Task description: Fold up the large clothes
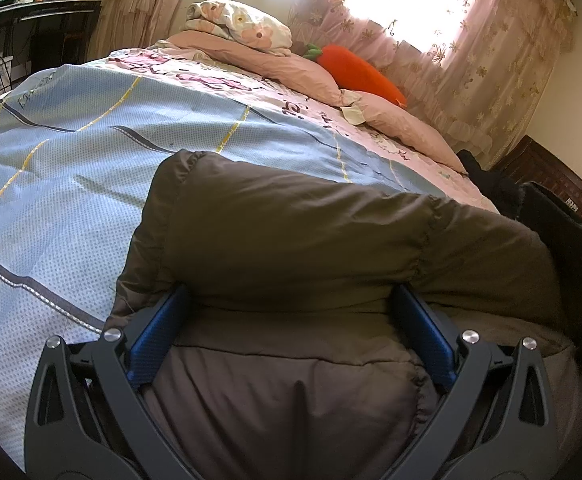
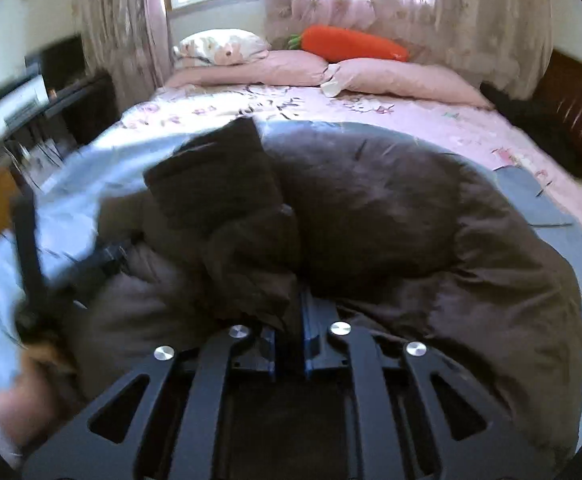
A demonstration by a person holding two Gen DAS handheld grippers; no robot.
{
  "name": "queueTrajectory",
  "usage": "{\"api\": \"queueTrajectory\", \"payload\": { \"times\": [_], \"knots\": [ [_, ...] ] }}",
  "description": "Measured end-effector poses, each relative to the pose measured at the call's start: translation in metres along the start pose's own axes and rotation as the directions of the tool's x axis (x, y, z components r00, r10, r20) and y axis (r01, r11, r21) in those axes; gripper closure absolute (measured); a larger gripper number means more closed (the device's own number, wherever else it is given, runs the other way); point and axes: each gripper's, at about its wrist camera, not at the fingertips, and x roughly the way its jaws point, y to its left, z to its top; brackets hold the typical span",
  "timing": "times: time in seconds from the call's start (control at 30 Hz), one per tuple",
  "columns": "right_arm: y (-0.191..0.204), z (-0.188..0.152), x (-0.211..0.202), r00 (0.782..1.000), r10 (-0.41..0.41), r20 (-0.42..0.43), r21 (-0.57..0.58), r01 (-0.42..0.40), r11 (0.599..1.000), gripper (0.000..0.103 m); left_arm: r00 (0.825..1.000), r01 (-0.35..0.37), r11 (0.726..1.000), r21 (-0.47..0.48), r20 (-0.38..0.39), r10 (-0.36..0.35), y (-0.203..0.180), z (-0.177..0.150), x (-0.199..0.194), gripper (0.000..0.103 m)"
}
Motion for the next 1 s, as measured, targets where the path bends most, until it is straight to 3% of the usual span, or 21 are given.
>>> {"api": "queueTrajectory", "payload": {
  "times": [0.07, 0.1, 0.13, 0.2, 0.3, 0.37, 0.43, 0.47, 0.53, 0.57, 0.6, 0.63, 0.67, 0.77, 0.83, 0.87, 0.93, 1.0],
  "knots": [
    [-0.005, -0.002, 0.004, 1.0, 0.023, -0.02, 0.031, -0.023, 0.999, 0.074, 1.0, 0.004, 1.0, -0.002, 0.002, -0.004, 0.0, -0.001, 0.0, 0.002],
    [-0.008, -0.002, 0.005, 0.999, 0.039, -0.032, 0.038, -0.038, 0.999, 0.061, 1.0, 0.008, 1.0, -0.004, 0.003, -0.008, 0.0, -0.001, -0.001, 0.002],
    [-0.009, 0.0, 0.008, 0.996, 0.069, -0.051, 0.032, -0.068, 0.997, 0.036, 1.0, 0.013, 1.0, -0.008, 0.005, -0.013, 0.0, -0.001, -0.001, 0.002],
    [0.002, 0.002, 0.005, 0.993, 0.064, -0.102, -0.03, -0.067, 0.997, 0.015, 1.0, 0.02, 1.0, -0.013, 0.006, -0.019, 0.002, -0.002, -0.002, 0.002],
    [0.017, 0.012, -0.008, 0.993, -0.008, -0.121, -0.132, -0.008, 0.991, 0.002, 1.0, 0.017, 1.0, -0.012, 0.005, -0.017, 0.002, -0.002, -0.002, 0.002],
    [0.016, 0.02, -0.033, 0.995, 0.036, -0.096, -0.14, -0.049, 0.989, 0.002, 1.0, 0.019, 1.0, -0.013, 0.006, -0.019, 0.003, -0.002, -0.002, 0.002],
    [0.005, 0.038, -0.071, 0.989, 0.141, -0.033, -0.102, -0.144, 0.984, 0.001, 1.0, 0.021, 1.0, -0.014, 0.006, -0.021, 0.003, -0.001, -0.002, 0.002],
    [-0.004, 0.047, -0.089, 0.989, 0.149, 0.022, -0.081, -0.146, 0.986, 0.001, 1.0, 0.022, 1.0, -0.014, 0.006, -0.022, 0.003, -0.001, -0.002, 0.002],
    [-0.045, 0.056, -0.118, 0.981, -0.003, 0.195, 0.055, -0.008, 0.998, 0.001, 1.0, 0.021, 1.0, -0.014, 0.006, -0.021, 0.003, -0.001, -0.002, 0.002],
    [-0.072, 0.056, -0.116, 0.972, -0.097, 0.215, 0.14, 0.067, 0.988, 0.001, 1.0, 0.021, 1.0, -0.014, 0.006, -0.021, 0.003, -0.001, -0.002, 0.002],
    [-0.093, 0.054, -0.107, 0.965, -0.182, 0.186, 0.198, 0.144, 0.969, 0.001, 1.0, 0.021, 1.0, -0.014, 0.006, -0.021, 0.003, -0.001, -0.002, 0.002],
    [-0.119, 0.049, -0.091, 0.949, -0.297, 0.107, 0.258, 0.262, 0.93, 0.001, 1.0, 0.022, 1.0, -0.015, 0.007, -0.022, 0.002, -0.002, -0.002, 0.002],
    [-0.152, 0.038, -0.068, 0.912, -0.41, -0.002, 0.313, 0.39, 0.866, 0.001, 1.0, 0.021, 1.0, -0.015, 0.007, -0.021, 0.002, -0.002, -0.003, 0.002],
    [-0.212, -0.005, -0.019, 0.824, -0.534, -0.188, 0.417, 0.559, 0.716, 0.001, 1.0, 0.018, 1.0, -0.015, 0.004, -0.017, 0.002, -0.002, -0.003, 0.002],
    [-0.228, -0.027, 0.01, 0.83, -0.469, -0.3, 0.441, 0.557, 0.703, 0.001, 1.0, -0.004, 1.0, -0.009, -0.009, 0.003, 0.0, 0.0, -0.002, 0.002],
    [-0.229, -0.04, 0.018, 0.84, -0.445, -0.309, 0.478, 0.542, 0.691, 0.001, 0.997, -0.063, 0.998, 0.014, -0.044, 0.063, -0.008, 0.003, -0.003, 0.002],
    [-0.221, -0.046, 0.016, 0.836, -0.467, -0.288, 0.497, 0.547, 0.674, 0.001, 0.985, -0.147, 0.988, 0.057, -0.083, 0.151, -0.029, 0.013, -0.015, 0.002],
    [-0.208, -0.046, 0.015, 0.831, -0.49, -0.263, 0.476, 0.554, 0.683, 0.001, 0.986, -0.163, 0.981, 0.102, 0.053, 0.158, -0.07, 0.025, -0.059, 0.002]
  ]
}}
